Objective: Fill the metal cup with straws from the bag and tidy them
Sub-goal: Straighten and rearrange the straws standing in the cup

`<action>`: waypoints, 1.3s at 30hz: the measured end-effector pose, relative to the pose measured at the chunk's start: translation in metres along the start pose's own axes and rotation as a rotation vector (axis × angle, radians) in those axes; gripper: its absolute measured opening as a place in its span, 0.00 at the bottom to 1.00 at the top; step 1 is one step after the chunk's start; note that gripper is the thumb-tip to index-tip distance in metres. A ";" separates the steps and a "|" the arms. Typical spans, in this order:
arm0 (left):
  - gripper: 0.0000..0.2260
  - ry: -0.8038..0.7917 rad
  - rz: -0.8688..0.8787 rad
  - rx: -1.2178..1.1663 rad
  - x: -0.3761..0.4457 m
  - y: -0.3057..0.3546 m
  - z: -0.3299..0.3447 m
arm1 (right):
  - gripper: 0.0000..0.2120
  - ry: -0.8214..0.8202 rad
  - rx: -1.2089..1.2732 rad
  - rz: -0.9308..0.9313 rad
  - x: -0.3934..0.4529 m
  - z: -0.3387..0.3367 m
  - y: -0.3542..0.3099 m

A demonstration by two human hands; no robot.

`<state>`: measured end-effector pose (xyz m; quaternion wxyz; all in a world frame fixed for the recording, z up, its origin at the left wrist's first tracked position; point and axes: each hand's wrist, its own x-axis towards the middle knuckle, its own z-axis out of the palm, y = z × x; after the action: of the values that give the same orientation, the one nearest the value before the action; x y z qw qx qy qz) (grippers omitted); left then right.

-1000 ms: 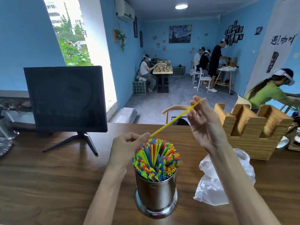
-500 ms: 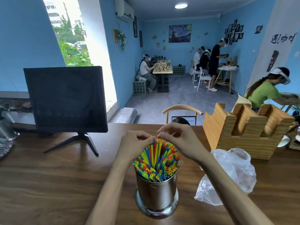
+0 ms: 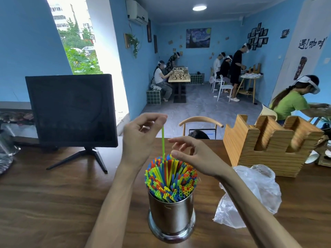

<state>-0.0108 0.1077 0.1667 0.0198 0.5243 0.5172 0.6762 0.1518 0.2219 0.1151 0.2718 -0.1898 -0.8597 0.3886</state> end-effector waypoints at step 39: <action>0.05 -0.263 -0.589 0.339 -0.021 -0.050 -0.024 | 0.08 -0.065 -0.176 -0.054 -0.011 0.003 -0.007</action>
<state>-0.0448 0.1026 0.1183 0.1926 0.4312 0.7438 0.4730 0.1575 0.2096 0.1154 0.2364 -0.1770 -0.9036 0.3103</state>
